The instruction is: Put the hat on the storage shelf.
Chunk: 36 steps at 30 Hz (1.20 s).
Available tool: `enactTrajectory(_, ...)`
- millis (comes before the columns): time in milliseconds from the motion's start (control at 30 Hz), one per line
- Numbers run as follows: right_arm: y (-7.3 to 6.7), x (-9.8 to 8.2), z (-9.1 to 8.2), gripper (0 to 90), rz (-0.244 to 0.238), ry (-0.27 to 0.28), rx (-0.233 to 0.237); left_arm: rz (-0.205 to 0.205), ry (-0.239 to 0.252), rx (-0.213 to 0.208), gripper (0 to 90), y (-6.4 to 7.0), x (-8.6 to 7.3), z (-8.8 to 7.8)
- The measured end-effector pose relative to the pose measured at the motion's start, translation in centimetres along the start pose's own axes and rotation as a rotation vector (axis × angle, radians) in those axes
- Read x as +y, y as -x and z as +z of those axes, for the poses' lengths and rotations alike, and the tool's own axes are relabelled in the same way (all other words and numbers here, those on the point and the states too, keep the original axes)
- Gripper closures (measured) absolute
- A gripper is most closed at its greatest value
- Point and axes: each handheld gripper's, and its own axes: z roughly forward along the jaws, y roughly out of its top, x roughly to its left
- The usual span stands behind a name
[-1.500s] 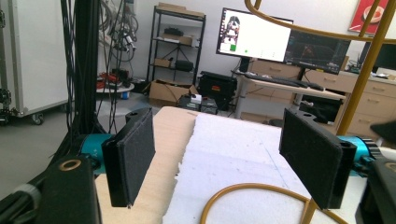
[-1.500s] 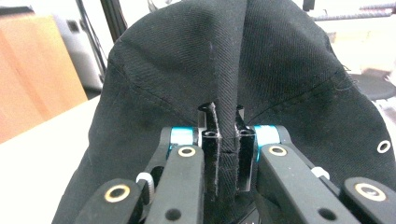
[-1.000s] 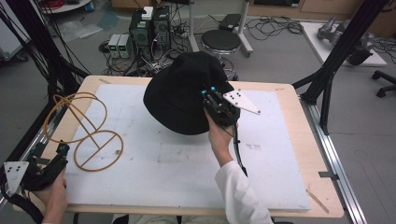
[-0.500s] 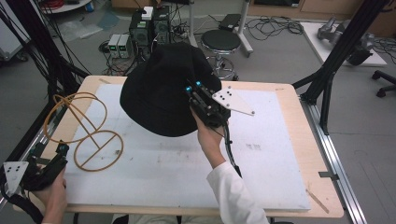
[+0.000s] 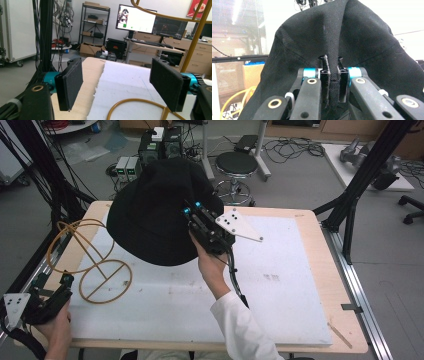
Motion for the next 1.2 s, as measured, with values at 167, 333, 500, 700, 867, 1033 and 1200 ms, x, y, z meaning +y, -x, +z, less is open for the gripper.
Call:
enactTrajectory(167, -0.7, 0.4, 0.9, 86.0, 0.010, 0.013, 0.020, 0.000, 0.001, 0.000, 26.8, 0.0, 0.0, 0.0)
enactTrajectory(333, -1.8, 0.7, 2.1, 86.0, 0.014, 0.014, 0.056, -0.001, 0.000, 0.000, 26.8, 0.0, 0.0, 0.0)
enactTrajectory(500, -3.5, 0.9, 3.7, 86.0, 0.008, 0.011, 0.093, -0.003, 0.002, 0.000, 26.8, 0.0, 0.0, 0.0)
enactTrajectory(700, -5.3, 0.6, 5.8, 86.0, -0.001, -0.007, 0.131, -0.006, 0.003, -0.001, 26.8, 0.0, 0.0, -0.1)
enactTrajectory(867, -6.7, -0.1, 7.7, 86.0, 0.005, -0.032, 0.160, -0.006, 0.005, -0.002, 26.8, 0.0, 0.0, -0.1)
enactTrajectory(1033, -8.2, -0.8, 9.4, 86.0, -0.003, -0.069, 0.197, -0.009, 0.001, -0.002, 26.8, -0.1, 0.0, -0.1)
enactTrajectory(1200, -9.4, -2.1, 10.8, 86.0, -0.005, -0.115, 0.233, -0.008, 0.002, 0.000, 26.8, -0.1, 0.0, -0.1)
